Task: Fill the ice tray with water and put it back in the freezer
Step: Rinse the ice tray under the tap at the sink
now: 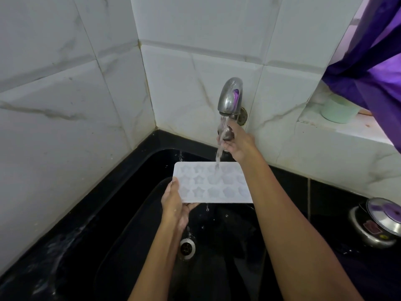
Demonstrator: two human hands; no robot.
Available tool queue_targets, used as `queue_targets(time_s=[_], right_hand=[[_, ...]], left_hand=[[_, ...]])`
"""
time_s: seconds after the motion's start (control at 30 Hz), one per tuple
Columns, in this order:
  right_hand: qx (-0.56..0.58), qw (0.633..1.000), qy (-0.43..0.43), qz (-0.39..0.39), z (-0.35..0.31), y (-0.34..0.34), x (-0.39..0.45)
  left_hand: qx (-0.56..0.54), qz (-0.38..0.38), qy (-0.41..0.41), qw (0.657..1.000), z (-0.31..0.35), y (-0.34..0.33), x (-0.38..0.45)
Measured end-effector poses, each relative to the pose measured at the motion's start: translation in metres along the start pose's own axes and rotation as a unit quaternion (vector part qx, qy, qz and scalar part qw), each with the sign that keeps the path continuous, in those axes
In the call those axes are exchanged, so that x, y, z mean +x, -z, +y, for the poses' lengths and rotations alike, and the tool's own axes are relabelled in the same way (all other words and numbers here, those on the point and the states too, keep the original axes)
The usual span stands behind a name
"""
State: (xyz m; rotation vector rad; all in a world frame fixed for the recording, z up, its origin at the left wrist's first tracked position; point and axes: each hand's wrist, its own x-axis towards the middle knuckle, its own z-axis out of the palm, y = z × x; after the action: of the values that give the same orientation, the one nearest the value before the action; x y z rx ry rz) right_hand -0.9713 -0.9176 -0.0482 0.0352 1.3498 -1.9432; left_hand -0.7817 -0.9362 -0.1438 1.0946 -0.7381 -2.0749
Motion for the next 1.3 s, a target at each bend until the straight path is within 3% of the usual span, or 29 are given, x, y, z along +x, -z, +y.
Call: queue_targets(time_s=[0.2, 0.33, 0.4, 0.47, 0.57, 0.6, 0.67, 0.73, 0.77, 0.83, 0.9, 1.03, 1.17, 1.3], right_hand=[[0.168, 0.979, -0.050, -0.101, 0.007, 0.012, 0.005], [0.145, 0.982, -0.062, -0.106, 0.002, 0.012, 0.001], [0.051, 0.992, -0.057, -0.099, -0.004, 0.011, -0.008], [-0.142, 0.989, -0.001, -0.040, -0.005, 0.014, -0.020], [-0.398, 0.899, 0.172, 0.068, 0.000, 0.035, -0.048], [-0.437, 0.873, 0.200, 0.081, 0.003, 0.047, -0.060], [-0.465, 0.857, 0.198, 0.106, 0.012, 0.076, -0.080], [-0.457, 0.870, 0.138, 0.121, 0.026, 0.103, -0.100], [-0.423, 0.895, 0.089, 0.108, 0.034, 0.112, -0.110], [-0.296, 0.954, -0.004, 0.047, 0.051, 0.123, -0.131], [-0.213, 0.976, -0.031, 0.012, 0.064, 0.128, -0.151], [-0.192, 0.981, 0.000, 0.039, 0.075, 0.135, -0.178], [-0.197, 0.979, 0.018, 0.050, 0.074, 0.144, -0.195], [-0.191, 0.980, 0.017, 0.047, 0.075, 0.154, -0.210]], left_hand=[[0.005, 0.000, 0.000, 1.000, -0.003, -0.003, -0.001], [0.007, 0.002, -0.005, 1.000, -0.001, -0.002, -0.007], [0.007, 0.002, -0.009, 1.000, 0.000, 0.000, -0.013], [0.006, 0.005, -0.012, 1.000, 0.003, 0.004, -0.020], [0.003, 0.010, -0.019, 1.000, 0.008, 0.013, -0.033], [0.002, 0.012, -0.020, 1.000, 0.009, 0.017, -0.039], [-0.003, 0.013, -0.019, 1.000, 0.010, 0.025, -0.052], [-0.006, 0.016, -0.018, 1.000, 0.010, 0.034, -0.064], [-0.007, 0.017, -0.018, 1.000, 0.009, 0.037, -0.071], [-0.010, 0.017, -0.020, 1.000, 0.009, 0.045, -0.085], [-0.007, 0.016, -0.021, 1.000, 0.007, 0.052, -0.098], [0.008, 0.004, -0.019, 1.000, 0.002, 0.067, -0.122], [0.040, -0.055, -0.011, 0.998, 0.000, 0.078, -0.140], [-0.013, -0.125, 0.068, 0.990, 0.002, 0.088, -0.153]])
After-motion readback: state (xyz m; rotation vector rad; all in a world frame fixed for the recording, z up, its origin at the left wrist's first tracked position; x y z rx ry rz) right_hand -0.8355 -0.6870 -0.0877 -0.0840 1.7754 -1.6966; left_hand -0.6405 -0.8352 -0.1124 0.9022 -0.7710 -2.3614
